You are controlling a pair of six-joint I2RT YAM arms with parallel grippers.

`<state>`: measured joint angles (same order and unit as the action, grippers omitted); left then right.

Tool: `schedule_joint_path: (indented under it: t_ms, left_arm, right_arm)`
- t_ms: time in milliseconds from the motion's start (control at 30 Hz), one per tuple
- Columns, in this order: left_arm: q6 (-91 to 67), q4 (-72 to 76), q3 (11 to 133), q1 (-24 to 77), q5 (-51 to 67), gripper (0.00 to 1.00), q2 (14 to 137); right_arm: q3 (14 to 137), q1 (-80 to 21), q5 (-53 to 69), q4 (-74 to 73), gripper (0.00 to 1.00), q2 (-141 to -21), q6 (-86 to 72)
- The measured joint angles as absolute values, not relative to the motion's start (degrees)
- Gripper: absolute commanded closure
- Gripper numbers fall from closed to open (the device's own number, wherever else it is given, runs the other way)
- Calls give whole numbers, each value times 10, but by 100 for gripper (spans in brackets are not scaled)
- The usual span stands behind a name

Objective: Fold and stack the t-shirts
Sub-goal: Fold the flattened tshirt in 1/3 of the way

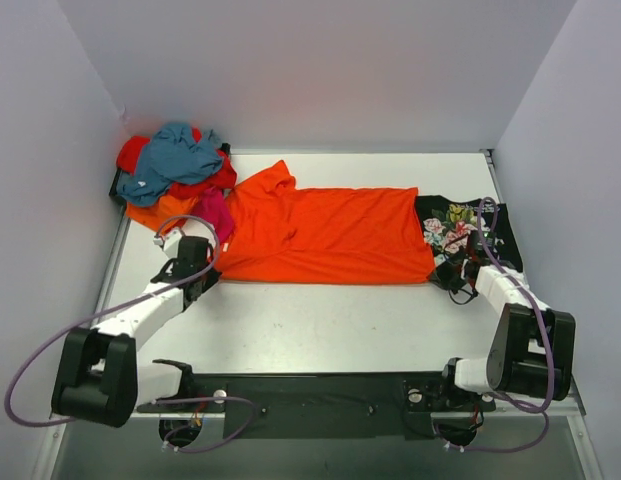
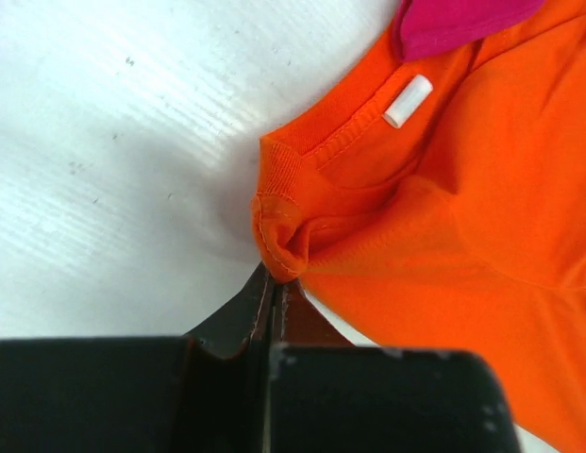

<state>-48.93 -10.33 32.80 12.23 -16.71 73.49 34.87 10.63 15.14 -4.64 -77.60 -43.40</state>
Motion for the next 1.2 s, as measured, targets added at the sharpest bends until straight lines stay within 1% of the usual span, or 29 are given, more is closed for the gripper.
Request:
schedule_joint_path:
  t_ms: [33,67,133,200,333,467,600,700,867,1067,1167,1200]
  left_arm:
    - [-489,-107,317,120,-167,91,713]
    - [-489,-111,308,119,-167,68,692]
    - [-486,-124,297,119,-166,56,662]
    - [-485,-137,297,118,-162,52,648]
    - [-481,-144,290,116,-148,50,632]
    - [-473,-130,258,116,-126,50,613]
    - [-468,-124,251,115,-121,50,636]
    - [-460,-112,252,108,-121,48,664]
    - [-448,-76,263,89,-121,46,696]
    - [-432,-35,261,73,-105,38,708]
    - [-426,-12,254,69,-99,41,708]
    - [-424,-5,251,66,-95,45,708]
  right_arm:
    - [346,106,153,-49,100,-770,-434]
    - [342,106,155,-52,100,-762,-434]
    - [336,106,158,-58,100,-747,-434]
    - [333,106,159,-64,100,-737,-434]
    - [328,106,159,-70,100,-728,-432]
    - [326,106,161,-74,100,-727,-432]
    - [326,106,163,-75,100,-727,-432]
    - [326,107,165,-75,100,-727,-432]
    - [326,109,169,-76,100,-727,-432]
    - [326,109,171,-76,100,-728,-429]
    - [326,110,172,-76,100,-731,-428]
    - [326,110,173,-76,100,-733,-427]
